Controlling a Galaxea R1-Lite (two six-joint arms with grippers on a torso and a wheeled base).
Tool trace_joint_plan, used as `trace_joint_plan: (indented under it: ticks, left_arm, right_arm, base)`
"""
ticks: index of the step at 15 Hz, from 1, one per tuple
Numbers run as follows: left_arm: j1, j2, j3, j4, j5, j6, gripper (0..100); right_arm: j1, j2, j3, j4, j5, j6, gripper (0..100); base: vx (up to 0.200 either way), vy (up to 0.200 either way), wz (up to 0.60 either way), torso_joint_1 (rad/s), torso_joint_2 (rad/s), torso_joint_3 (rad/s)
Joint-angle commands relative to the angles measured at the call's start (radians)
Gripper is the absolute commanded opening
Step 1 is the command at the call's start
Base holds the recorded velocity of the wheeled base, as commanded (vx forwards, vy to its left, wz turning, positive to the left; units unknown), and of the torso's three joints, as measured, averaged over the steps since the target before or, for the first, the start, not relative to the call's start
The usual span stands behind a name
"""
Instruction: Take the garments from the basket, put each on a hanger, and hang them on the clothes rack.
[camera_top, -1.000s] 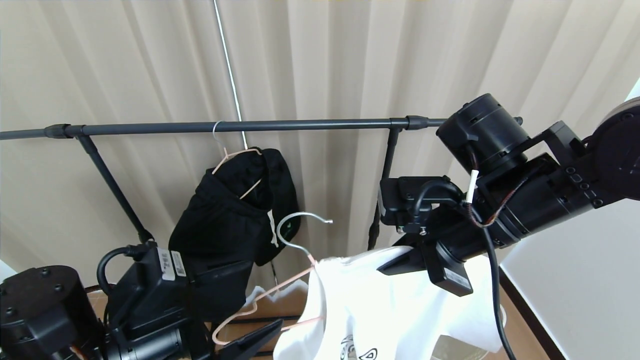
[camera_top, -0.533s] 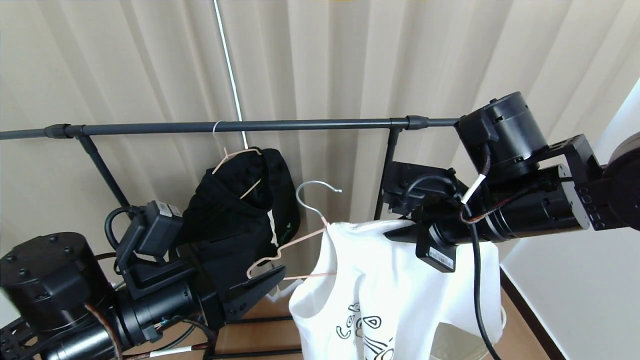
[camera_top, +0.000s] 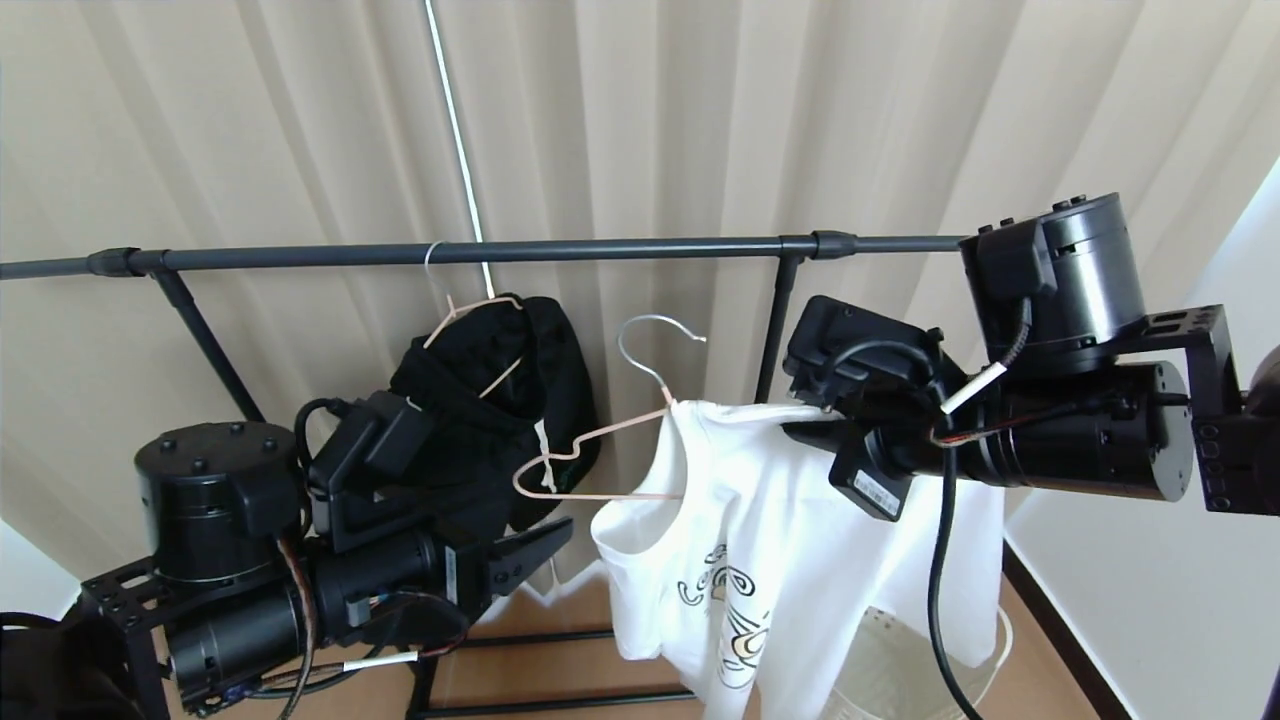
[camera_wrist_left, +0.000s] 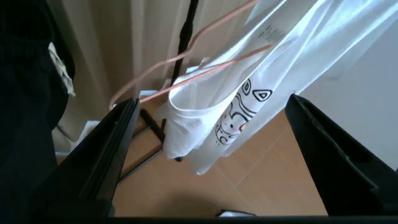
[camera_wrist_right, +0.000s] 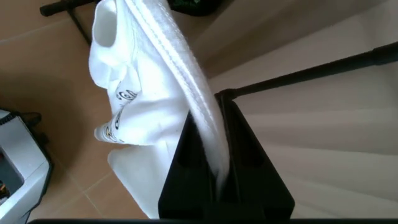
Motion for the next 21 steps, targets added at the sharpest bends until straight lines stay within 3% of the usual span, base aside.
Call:
trace_joint_plan:
  ticks: [1, 3, 7, 13, 17, 21]
  left_arm:
    - [-0.012, 0.001, -0.043, 0.068, 0.033, 0.0, 100]
    - [-0.039, 0.005, -0.077, 0.145, 0.096, -0.006, 100]
    - [-0.063, 0.061, -0.103, 0.159, 0.186, -0.017, 100]
    - [-0.119, 0.157, -0.118, 0.151, 0.326, -0.022, 100]
    - [-0.136, 0.214, -0.167, 0.15, 0.404, -0.098, 100]
    - [-0.145, 0.222, -0.157, 0.123, 0.418, -0.098, 100]
  right_arm:
    - [0.0, -0.021, 0.028, -0.039, -0.006, 0.059, 0]
    - [0.005, -0.024, 0.051, -0.079, -0.03, 0.134, 0]
    - [0.009, -0.036, 0.102, -0.194, -0.03, 0.151, 0]
    - [0.052, -0.07, 0.106, -0.203, -0.057, 0.174, 0]
    - [0.074, -0.098, 0.108, -0.201, -0.057, 0.175, 0]
    - [0.085, -0.107, 0.108, -0.201, -0.057, 0.175, 0]
  base:
    - [0.0, 0.0, 0.0, 0.0, 0.0, 0.0]
    - [0.0, 0.0, 0.0, 0.0, 0.0, 0.0]
    - [0.0, 0.0, 0.0, 0.0, 0.0, 0.0]
    - [0.0, 0.0, 0.0, 0.0, 0.0, 0.0]
    - [0.0, 0.0, 0.0, 0.0, 0.0, 0.0]
    - [0.0, 0.0, 0.0, 0.0, 0.0, 0.0]
